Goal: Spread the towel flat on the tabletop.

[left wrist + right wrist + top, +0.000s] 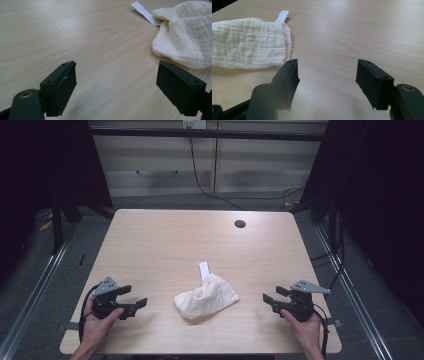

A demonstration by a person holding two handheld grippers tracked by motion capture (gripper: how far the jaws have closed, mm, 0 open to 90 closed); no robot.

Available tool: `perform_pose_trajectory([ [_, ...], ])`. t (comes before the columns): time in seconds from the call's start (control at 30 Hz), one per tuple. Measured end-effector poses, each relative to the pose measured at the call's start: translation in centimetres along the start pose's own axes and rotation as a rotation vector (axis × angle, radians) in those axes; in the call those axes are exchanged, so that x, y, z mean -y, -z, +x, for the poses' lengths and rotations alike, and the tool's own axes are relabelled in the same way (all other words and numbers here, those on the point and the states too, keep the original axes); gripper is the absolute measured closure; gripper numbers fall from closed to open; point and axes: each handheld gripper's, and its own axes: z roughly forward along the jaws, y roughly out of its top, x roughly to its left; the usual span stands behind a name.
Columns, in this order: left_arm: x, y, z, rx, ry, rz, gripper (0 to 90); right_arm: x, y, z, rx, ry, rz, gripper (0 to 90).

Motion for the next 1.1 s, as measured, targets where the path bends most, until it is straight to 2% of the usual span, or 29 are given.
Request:
perform_pose_trajectory([
  [0.1, 0.0, 0.0, 0.0, 0.002, -0.002, 0.000, 16.1, 0.0, 0.0, 0.1, 0.001, 0.003, -0.004, 34.4],
  [0.2, 0.0, -0.1, -0.1, 0.001, -0.001, 0.000, 16.1, 0.1, 0.0, 0.4, -0.025, 0.005, -0.012, 37.8],
  [0.27, -0.1, -0.1, -0.1, 0.001, 0.003, 0.003, 16.1, 0.1, -0.1, 0.6, -0.055, 0.006, 0.006, 38.0],
  [0.33, 0.0, -0.2, -0.1, -0.008, -0.001, 0.011, 16.2, 0.0, -0.2, 0.9, -0.085, 0.025, 0.037, 35.6],
  [0.43, 0.0, -0.2, -0.1, -0.018, -0.012, 0.024, 17.5, -0.2, -0.4, 1.5, -0.138, 0.057, 0.056, 33.1],
  [0.47, 0.0, -0.2, -0.1, -0.016, -0.009, 0.025, 17.5, -0.2, -0.4, 1.5, -0.138, 0.057, 0.056, 33.1],
  [0.5, -0.1, -0.1, -0.1, -0.016, -0.014, 0.020, 17.7, -0.6, -0.5, 2.4, -0.157, 0.092, 0.068, 33.8],
  [0.57, -0.1, -0.1, -0.1, -0.013, -0.012, 0.018, 18.0, -0.8, -0.6, 2.7, -0.171, 0.099, 0.072, 33.9],
  [0.6, 0.0, -0.1, -0.2, -0.010, -0.017, 0.017, 18.2, -1.1, -1.1, 3.5, -0.198, 0.132, 0.089, 33.6],
  [0.63, 0.0, -0.1, -0.2, -0.010, -0.017, 0.017, 18.2, -1.1, -1.1, 3.5, -0.198, 0.132, 0.089, 33.6],
  [0.7, 0.0, 0.0, -0.4, -0.008, -0.017, 0.013, 18.2, -1.6, -1.8, 4.5, -0.239, 0.150, 0.102, 31.9],
  [0.83, 0.0, 0.0, -0.5, -0.002, -0.030, 0.017, 18.1, -2.5, -2.7, 5.6, -0.263, 0.177, 0.114, 31.9],
  [0.87, 0.0, 0.0, -0.4, -0.001, -0.031, 0.017, 18.1, -3.4, -3.6, 6.2, -0.280, 0.187, 0.122, 31.8],
  [0.9, 0.0, 0.0, -0.4, 0.000, -0.028, 0.015, 18.1, -3.4, -3.6, 6.2, -0.280, 0.187, 0.122, 31.8],
  [0.93, -0.1, 0.0, -0.3, 0.018, -0.025, 0.004, 17.7, -4.2, -4.4, 6.6, -0.291, 0.189, 0.122, 31.6],
  [1.0, -0.1, 0.0, -0.3, 0.015, -0.024, 0.004, 17.5, -4.5, -4.8, 6.8, -0.301, 0.190, 0.123, 31.2],
  [1.03, -0.1, 0.0, -0.4, 0.011, -0.027, 0.007, 17.5, -5.3, -5.7, 7.4, -0.323, 0.203, 0.128, 29.8],
  [1.1, -0.1, 0.0, -0.4, 0.015, -0.031, 0.008, 17.5, -6.1, -6.4, 7.8, -0.339, 0.217, 0.129, 28.9],
])
